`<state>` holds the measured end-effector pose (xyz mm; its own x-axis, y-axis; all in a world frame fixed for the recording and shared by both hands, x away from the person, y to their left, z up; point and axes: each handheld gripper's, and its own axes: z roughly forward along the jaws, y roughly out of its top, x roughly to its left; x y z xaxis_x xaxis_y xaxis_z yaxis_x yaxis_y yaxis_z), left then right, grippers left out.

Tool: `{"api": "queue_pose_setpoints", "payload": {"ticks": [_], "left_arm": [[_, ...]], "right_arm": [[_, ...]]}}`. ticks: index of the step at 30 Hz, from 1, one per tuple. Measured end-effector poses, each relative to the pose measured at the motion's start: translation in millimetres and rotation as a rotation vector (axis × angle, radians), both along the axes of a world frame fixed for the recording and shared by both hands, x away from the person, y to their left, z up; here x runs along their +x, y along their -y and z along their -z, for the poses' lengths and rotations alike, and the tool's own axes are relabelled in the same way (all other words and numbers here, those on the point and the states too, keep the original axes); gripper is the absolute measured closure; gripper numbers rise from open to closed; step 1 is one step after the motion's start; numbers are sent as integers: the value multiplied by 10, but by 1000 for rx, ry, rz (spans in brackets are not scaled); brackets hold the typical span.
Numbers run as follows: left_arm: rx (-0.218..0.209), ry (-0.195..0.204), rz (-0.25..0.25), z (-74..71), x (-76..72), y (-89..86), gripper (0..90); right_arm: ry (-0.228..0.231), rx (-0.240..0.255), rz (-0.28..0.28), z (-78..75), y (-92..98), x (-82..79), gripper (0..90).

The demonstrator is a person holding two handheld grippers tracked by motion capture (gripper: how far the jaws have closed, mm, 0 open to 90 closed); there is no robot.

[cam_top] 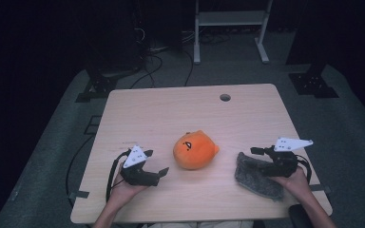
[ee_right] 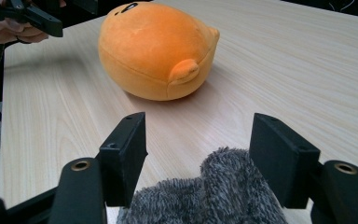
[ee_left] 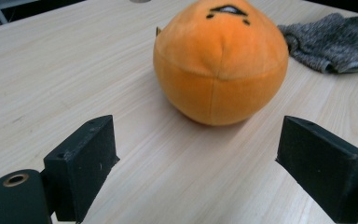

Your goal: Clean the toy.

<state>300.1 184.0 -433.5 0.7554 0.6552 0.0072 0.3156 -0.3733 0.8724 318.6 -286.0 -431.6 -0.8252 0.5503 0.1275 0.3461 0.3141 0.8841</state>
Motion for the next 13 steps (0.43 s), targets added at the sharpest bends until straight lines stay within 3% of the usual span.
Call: {"api": "queue_pose_setpoints", "payload": {"ticks": [7,13], "left_arm": [[0,-4,-24,64,-66,-84,108],[-35,-7,-32,76,-80,-78,108]], "right_arm": [[-5,-5,3,24,-14,-14,349],[-7,-18,-1,72,-48,-40,350]]}}
